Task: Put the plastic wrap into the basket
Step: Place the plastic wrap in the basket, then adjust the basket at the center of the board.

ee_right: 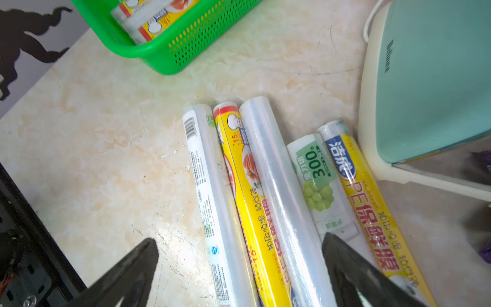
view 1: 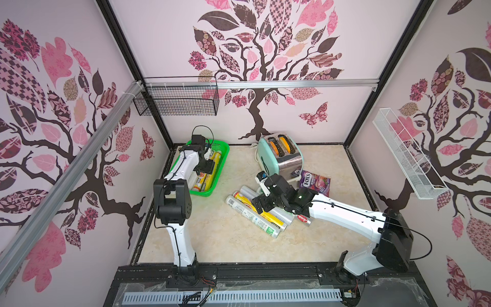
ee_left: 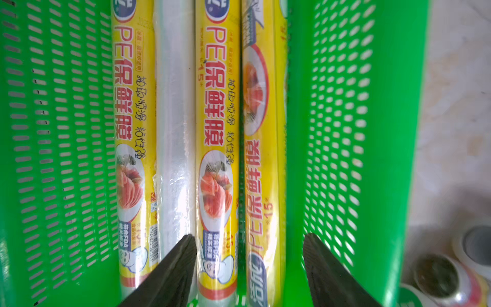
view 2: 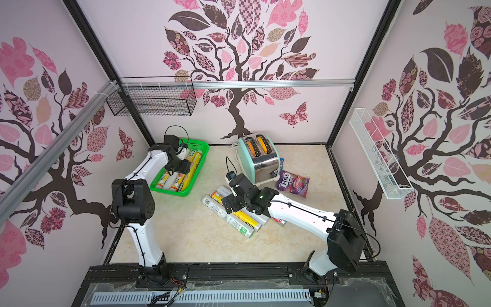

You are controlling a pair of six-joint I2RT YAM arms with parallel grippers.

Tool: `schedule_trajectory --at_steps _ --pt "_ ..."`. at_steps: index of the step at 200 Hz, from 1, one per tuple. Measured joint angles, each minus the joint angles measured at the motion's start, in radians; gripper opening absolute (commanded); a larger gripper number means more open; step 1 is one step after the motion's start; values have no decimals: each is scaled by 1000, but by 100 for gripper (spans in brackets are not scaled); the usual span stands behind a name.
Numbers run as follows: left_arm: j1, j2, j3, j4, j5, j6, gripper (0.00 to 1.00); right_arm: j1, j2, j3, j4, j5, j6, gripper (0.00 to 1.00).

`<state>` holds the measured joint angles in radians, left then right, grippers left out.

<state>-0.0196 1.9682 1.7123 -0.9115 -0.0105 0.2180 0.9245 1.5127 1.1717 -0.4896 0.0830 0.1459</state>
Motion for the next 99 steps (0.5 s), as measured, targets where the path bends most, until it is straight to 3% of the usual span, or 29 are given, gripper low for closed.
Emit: schedule_trajectory --at_steps 99 --pt "-16 -68 -254 -18 346 41 72 -14 208 19 -121 -211 6 86"
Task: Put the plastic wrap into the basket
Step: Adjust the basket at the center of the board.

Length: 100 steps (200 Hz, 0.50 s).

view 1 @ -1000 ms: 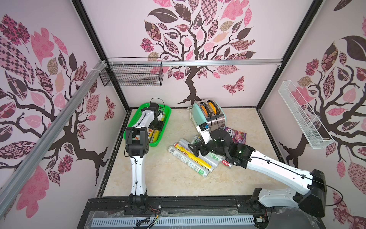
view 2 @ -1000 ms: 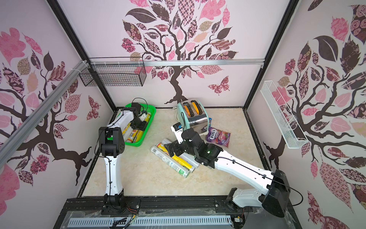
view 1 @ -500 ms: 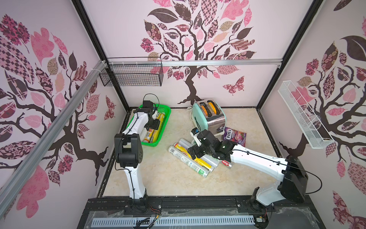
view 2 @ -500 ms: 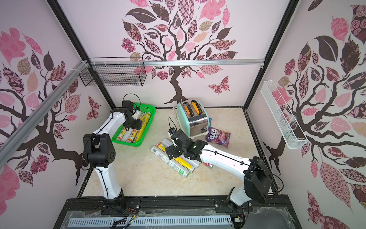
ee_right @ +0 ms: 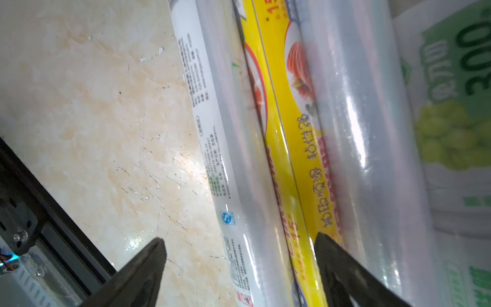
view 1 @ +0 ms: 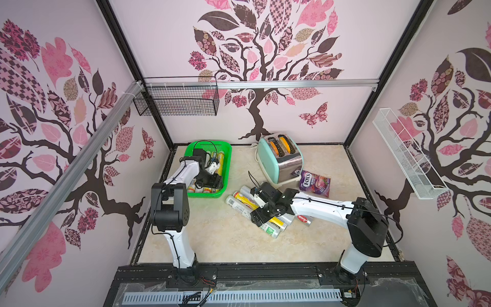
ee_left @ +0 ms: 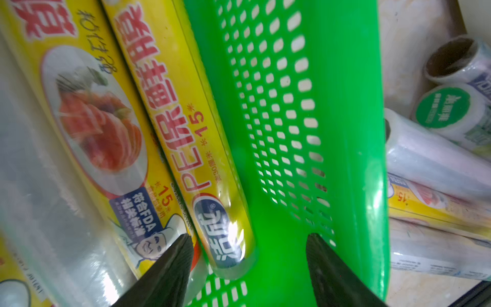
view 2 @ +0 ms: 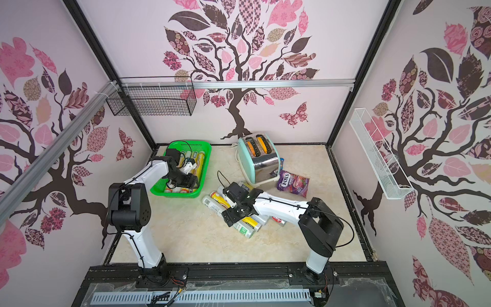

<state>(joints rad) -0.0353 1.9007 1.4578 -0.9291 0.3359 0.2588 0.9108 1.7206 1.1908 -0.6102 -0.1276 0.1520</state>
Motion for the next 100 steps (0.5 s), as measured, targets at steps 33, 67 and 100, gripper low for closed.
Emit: schedule_trajectory --at_steps 33,67,100 --pt "-37 2 1 -2 72 1 72 -7 32 8 -13 -61 -12 79" --pt "-48 -1 0 -35 140 6 73 -8 63 13 -11 -105 -15 76" --pt "-31 -46 2 -105 191 15 73 -8 101 13 -10 -138 -19 71"
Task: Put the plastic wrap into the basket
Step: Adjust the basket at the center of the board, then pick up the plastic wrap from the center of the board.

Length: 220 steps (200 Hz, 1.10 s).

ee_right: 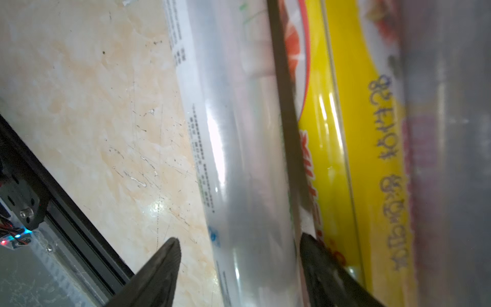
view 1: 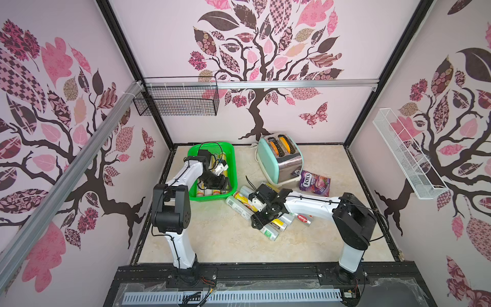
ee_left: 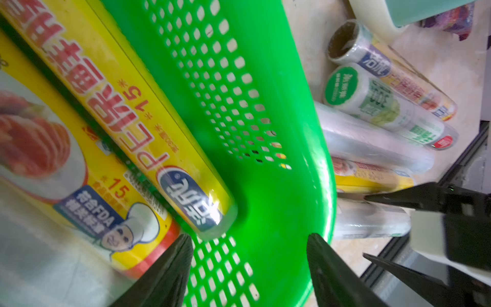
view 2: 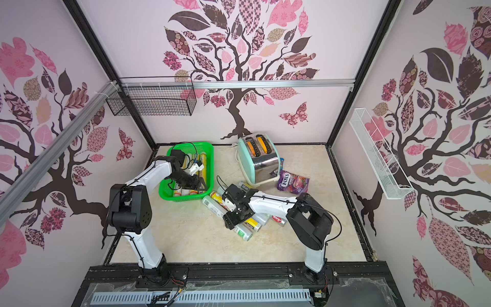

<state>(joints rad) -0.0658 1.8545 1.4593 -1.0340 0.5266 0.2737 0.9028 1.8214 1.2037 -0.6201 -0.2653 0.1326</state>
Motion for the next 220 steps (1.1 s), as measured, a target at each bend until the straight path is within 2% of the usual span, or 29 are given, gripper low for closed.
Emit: schedule_trajectory --at_steps 18,50,85,125,151,220 --pt "39 -50 10 -42 26 -2 73 0 15 0 2 -12 -11 70" --pt "169 -149 44 -113 50 0 74 14 69 26 -9 -13 -47 66" --pt "278 -303 -4 -160 25 11 75 55 101 66 2 32 -79 62" --pt "289 -460 -100 -191 -52 26 77 107 101 60 16 128 -100 53" --pt "289 -531 -155 -180 -61 10 77 122 54 -11 72 136 -98 51" --pt "289 -556 -171 -172 -32 -22 78 127 -205 -274 149 94 -46 48"
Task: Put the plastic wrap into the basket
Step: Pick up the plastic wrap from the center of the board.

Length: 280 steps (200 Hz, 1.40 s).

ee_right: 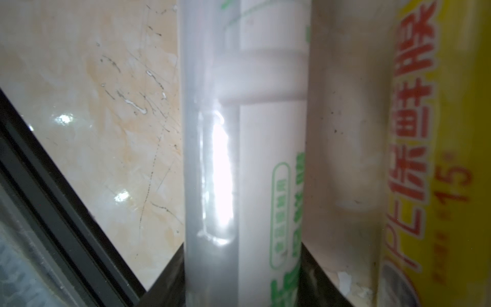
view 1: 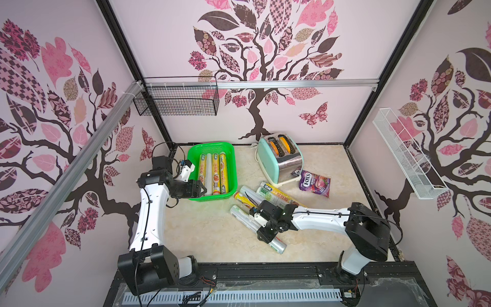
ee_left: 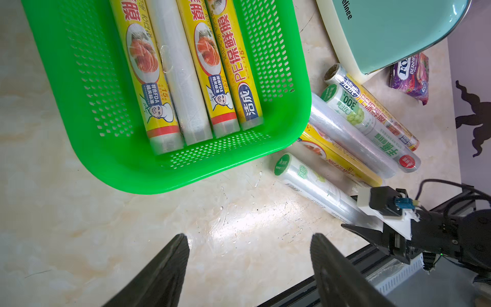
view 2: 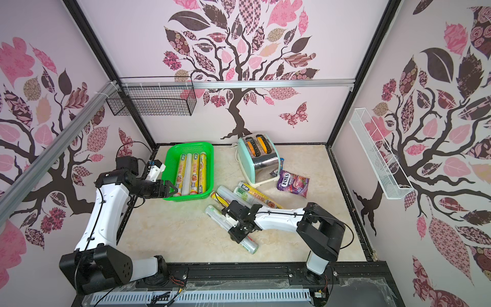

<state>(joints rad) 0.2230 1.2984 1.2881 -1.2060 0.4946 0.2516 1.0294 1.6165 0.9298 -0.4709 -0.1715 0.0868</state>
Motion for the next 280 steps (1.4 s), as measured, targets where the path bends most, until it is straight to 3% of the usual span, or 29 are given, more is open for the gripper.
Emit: schedule_trajectory --at_steps 53,89,148,210,255,280 --pt "0 10 98 -46 106 -35 81 0 -231 -152 188 16 122 45" --pt "0 9 120 -23 263 -131 98 0 -339 -167 345 63 209 45" --pt "-38 0 135 121 471 -328 98 0 -369 -137 606 174 304 44" --pt "-254 -31 153 273 439 -403 98 0 -179 16 770 272 412 42" --pt "-361 3 153 323 337 -413 98 1 -88 108 837 273 449 41" --pt "-394 26 153 338 279 -411 86 1 -64 139 864 273 455 41"
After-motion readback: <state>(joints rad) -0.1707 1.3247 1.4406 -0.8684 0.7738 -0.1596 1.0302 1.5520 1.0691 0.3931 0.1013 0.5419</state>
